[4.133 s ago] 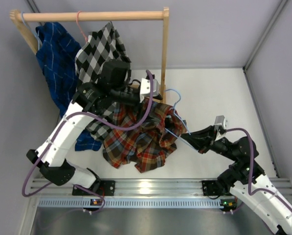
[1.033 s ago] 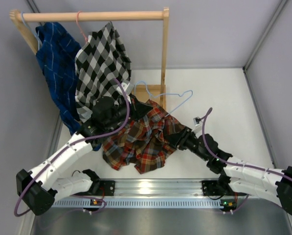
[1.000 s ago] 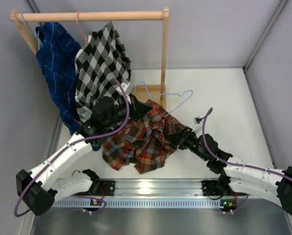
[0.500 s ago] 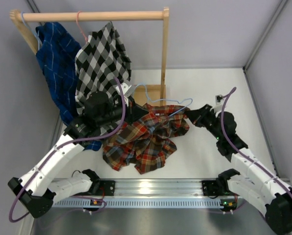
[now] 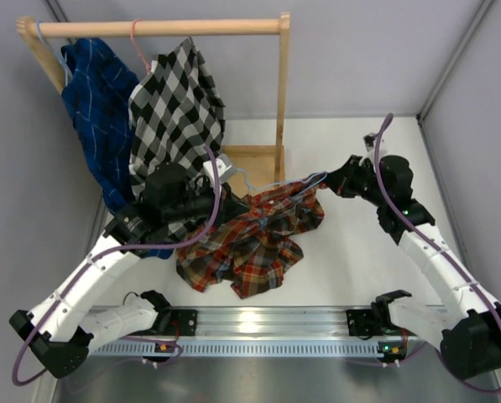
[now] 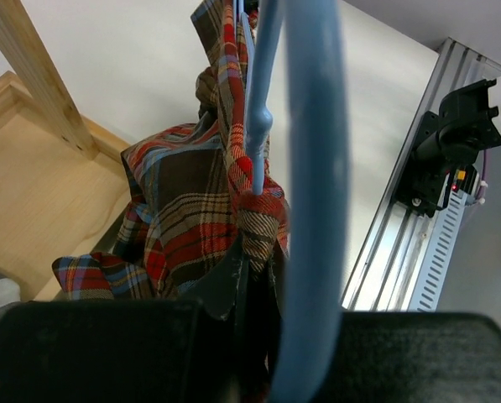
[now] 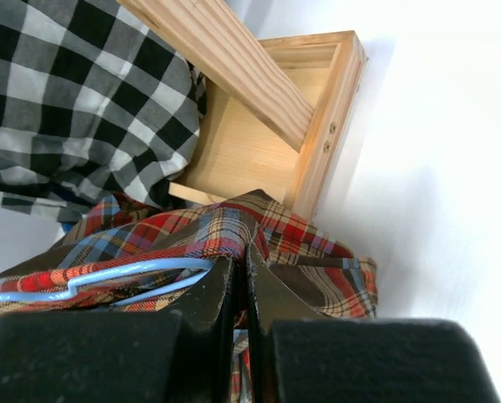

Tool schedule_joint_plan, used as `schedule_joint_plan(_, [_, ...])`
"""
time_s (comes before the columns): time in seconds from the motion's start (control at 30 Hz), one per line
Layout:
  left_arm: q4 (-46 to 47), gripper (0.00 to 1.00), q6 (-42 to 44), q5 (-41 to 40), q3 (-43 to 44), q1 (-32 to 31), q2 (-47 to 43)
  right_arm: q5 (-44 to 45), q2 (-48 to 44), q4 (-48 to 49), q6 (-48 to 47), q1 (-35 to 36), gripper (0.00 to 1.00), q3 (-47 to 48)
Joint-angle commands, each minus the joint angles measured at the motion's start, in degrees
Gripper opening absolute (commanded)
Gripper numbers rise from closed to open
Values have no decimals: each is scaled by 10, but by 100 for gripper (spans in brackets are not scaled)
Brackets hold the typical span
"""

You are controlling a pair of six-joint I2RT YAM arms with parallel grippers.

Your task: Place the shirt on the hanger

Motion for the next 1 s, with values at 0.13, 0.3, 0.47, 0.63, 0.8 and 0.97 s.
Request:
schedule_joint_plan(0.13, [-82, 0, 44, 9, 9, -13, -6, 121, 86, -143, -149, -22, 0, 149])
schedule_joint_plan(0.3, [-132, 0, 68, -24, 42, -16, 25, 293, 121, -225, -207, 39, 0, 254])
schedule_joint_plan(0.47, [-144, 0, 69, 15, 90, -16, 60, 401, 161, -269, -224, 147, 0, 336])
schedule_joint_plan(0.63, [-133, 0, 28, -70, 157, -18, 103, 302, 94, -213, -185, 192, 0, 312])
schedule_joint_plan(0.8, [-25, 0, -53, -164, 222, -17, 148, 140, 20, -156, -107, 191, 0, 300])
schedule_joint_plan(0.97, [12, 0, -63, -109, 339, -17, 211, 99, -19, -148, -50, 201, 0, 326])
